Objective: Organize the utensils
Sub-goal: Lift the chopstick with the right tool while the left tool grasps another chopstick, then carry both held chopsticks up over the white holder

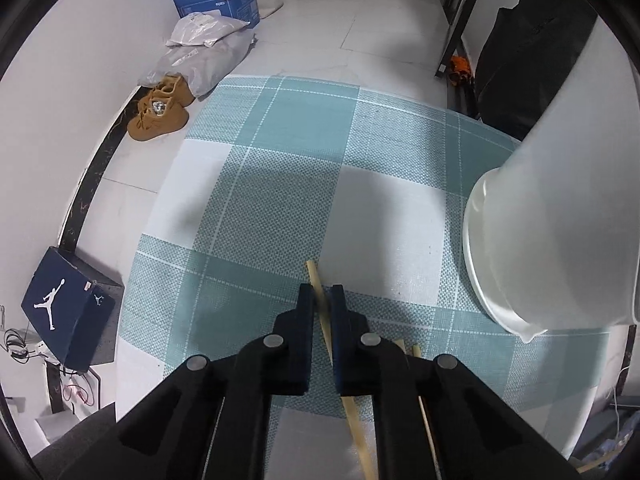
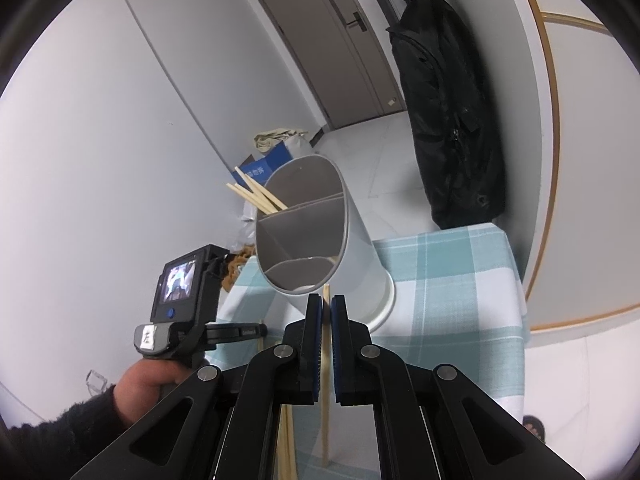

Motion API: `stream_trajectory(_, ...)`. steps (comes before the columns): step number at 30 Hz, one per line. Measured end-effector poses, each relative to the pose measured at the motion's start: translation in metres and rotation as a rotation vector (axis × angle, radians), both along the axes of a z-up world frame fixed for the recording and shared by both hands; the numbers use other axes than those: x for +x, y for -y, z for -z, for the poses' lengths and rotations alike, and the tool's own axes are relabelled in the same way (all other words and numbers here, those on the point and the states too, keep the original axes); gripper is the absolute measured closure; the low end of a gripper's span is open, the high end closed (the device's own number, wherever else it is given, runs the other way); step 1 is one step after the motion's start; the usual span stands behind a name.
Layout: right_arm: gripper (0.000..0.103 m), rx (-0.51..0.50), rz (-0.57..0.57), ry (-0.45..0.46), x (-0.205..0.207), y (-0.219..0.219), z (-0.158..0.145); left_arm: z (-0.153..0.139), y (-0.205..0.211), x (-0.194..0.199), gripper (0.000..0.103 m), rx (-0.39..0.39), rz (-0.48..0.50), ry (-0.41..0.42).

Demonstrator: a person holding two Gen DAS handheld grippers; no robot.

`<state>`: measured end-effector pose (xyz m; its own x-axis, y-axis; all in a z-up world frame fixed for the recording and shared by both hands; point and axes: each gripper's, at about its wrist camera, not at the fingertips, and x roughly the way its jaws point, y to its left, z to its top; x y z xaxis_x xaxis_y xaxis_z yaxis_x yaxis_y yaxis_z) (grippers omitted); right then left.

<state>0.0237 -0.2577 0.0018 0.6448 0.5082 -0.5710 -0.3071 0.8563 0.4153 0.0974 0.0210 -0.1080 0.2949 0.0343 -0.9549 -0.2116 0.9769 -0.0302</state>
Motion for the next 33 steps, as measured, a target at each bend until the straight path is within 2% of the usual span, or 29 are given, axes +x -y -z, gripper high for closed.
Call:
stream_trajectory(3,0.099,-0.002,0.005,0.009,-0.001,0.002,-0.002,0.000,0.001,-0.001,0.101,0.003,0.002,0.008)
stream_trajectory(5,0.099,-0.005,0.009,0.014,-0.002,0.002,-0.003,-0.002,0.001,-0.002,0.102,-0.026,-0.002,0.026)
stream_trajectory(17,0.099,-0.001,0.020,0.043,-0.008,0.003,-0.005,-0.060,0.000,-0.039,0.102,-0.117,0.034,0.289)
stream_trajectory(21,0.099,-0.008,0.018,0.066,-0.012,0.000,-0.007,-0.078,0.001,-0.055,0.102,-0.118,0.061,0.386)
stream_trajectory(33,0.099,-0.063,0.006,0.141,-0.031,-0.018,-0.014,-0.106,0.001,-0.086,0.102,-0.139,0.150,0.514)
